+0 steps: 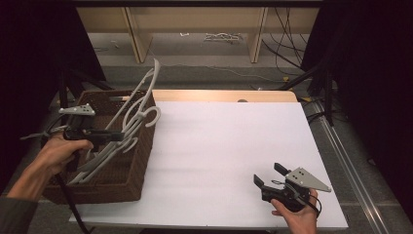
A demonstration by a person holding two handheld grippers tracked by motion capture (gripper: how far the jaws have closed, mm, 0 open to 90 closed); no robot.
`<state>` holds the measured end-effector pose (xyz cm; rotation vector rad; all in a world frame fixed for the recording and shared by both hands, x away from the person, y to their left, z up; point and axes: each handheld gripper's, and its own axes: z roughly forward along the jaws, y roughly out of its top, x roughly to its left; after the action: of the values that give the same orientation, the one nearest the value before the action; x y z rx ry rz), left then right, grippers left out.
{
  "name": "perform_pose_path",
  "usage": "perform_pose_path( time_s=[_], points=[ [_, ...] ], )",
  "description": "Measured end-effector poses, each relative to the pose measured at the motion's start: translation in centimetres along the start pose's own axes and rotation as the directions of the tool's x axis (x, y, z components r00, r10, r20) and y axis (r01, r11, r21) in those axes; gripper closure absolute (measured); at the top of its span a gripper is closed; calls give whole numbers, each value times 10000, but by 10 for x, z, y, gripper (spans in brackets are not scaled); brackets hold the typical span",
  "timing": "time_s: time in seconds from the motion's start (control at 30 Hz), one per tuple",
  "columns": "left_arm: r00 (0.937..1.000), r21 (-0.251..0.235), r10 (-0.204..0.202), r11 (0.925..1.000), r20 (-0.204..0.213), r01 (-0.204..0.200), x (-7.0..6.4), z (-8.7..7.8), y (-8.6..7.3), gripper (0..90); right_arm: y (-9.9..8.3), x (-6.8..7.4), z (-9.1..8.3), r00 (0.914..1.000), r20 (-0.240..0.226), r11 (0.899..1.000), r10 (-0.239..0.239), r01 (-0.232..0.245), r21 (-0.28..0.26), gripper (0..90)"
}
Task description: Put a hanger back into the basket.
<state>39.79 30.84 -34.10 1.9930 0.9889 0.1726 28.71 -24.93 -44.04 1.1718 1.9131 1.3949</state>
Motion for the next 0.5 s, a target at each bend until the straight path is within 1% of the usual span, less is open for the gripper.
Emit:
perform_pose_path(
  time_s=[0.13, 0.23, 0.27, 0.33, 0.4, 0.47, 0.5],
  points=[
    [10000, 67, 89, 9999, 6, -89, 5, -3, -8, 817, 0, 1, 1, 9999, -22, 9999, 114, -114, 9, 175],
    [9999, 258, 113, 9996, 53, -114, 9, -4, -14, 817, 0, 1, 0, 10000, -2, 10000, 15, -15, 3, 175],
    [9999, 250, 163, 9996, 40, -163, 10, -5, -16, 817, 0, 1, 0, 10000, -6, 10000, 14, -14, 5, 175],
    [9999, 355, 96, 9993, 70, -99, 14, -7, -20, 816, 0, 1, 0, 10000, -39, 10000, 78, -78, 57, 175],
    [9999, 483, 113, 9988, 72, -117, 17, -9, -23, 817, 0, 1, 0, 10000, -43, 10000, 15, -16, -9, 175],
    [9999, 504, 113, 9987, 25, -114, 19, -12, -27, 817, 0, 1, 0, 10000, -61, 10000, 12, -12, -67, 175],
    [10000, 530, 70, 9986, 37, -72, 20, -13, -29, 817, 0, 1, 0, 10000, -46, 10000, -2, 2, -5, 175]
  ],
)
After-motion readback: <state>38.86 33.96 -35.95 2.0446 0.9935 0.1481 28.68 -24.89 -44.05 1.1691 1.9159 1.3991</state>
